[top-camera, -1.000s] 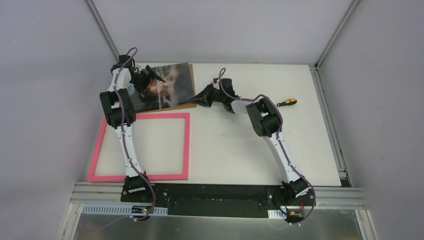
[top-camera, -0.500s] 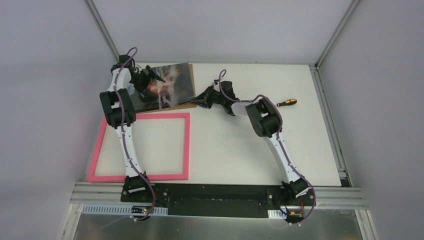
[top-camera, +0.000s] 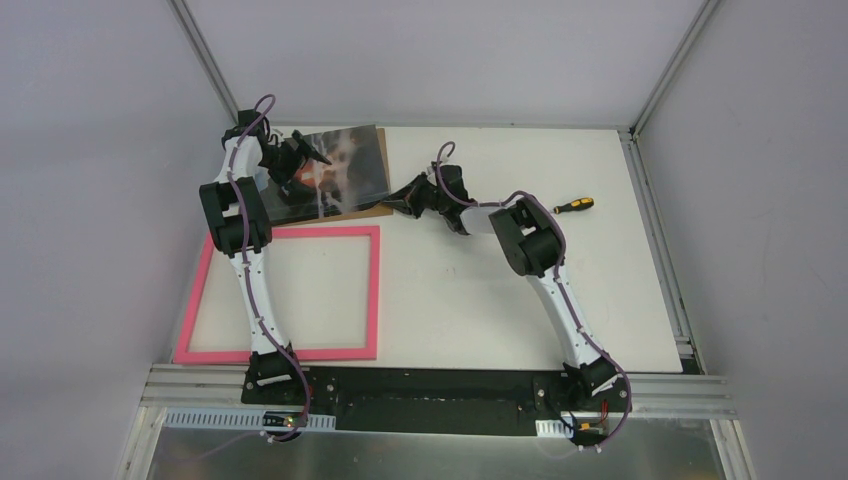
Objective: Take the photo out of the frame
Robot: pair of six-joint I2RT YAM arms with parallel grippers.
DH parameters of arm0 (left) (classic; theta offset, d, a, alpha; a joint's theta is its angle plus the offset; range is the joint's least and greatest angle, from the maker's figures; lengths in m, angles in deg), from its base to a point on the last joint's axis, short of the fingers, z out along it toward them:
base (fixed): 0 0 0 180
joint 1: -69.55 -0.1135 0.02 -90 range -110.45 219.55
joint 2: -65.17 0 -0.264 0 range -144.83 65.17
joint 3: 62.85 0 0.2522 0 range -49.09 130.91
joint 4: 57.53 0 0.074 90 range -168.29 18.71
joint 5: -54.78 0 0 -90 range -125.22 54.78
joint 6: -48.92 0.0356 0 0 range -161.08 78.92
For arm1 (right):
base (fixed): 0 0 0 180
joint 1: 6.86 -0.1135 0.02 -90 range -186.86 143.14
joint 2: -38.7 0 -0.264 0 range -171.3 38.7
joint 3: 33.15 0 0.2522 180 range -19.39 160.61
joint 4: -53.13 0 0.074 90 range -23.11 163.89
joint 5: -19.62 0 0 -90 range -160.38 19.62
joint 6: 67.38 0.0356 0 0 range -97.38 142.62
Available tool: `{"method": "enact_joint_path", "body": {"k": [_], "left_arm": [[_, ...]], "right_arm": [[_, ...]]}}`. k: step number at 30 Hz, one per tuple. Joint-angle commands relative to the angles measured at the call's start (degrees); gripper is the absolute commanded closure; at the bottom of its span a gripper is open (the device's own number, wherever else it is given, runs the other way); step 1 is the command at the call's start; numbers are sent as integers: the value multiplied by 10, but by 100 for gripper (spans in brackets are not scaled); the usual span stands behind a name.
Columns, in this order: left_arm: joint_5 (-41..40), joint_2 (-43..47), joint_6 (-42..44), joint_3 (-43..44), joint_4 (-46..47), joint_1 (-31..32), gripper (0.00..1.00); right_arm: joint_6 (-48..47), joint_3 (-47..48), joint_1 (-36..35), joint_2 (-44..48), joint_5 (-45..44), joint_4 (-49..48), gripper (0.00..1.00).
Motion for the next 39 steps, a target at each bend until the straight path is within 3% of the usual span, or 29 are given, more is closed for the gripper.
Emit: {"method": "enact_joint_path", "body": {"k": [1,11,26,39], "left_arm": [[-25,-3,33,-20,-35,-3,1],[-14,95,24,-30,-35,2,1],[-61,260,87,-175,-35,40,2],[-140,399,229,-281,-34,116,6]], "right_arm": [[25,-8,-8,12,-37,118,100],[35,-16,-14,96,-37,227,100],[108,73,-16,126,-30,427,100],[197,140,-10,126,13,490,100]]}}
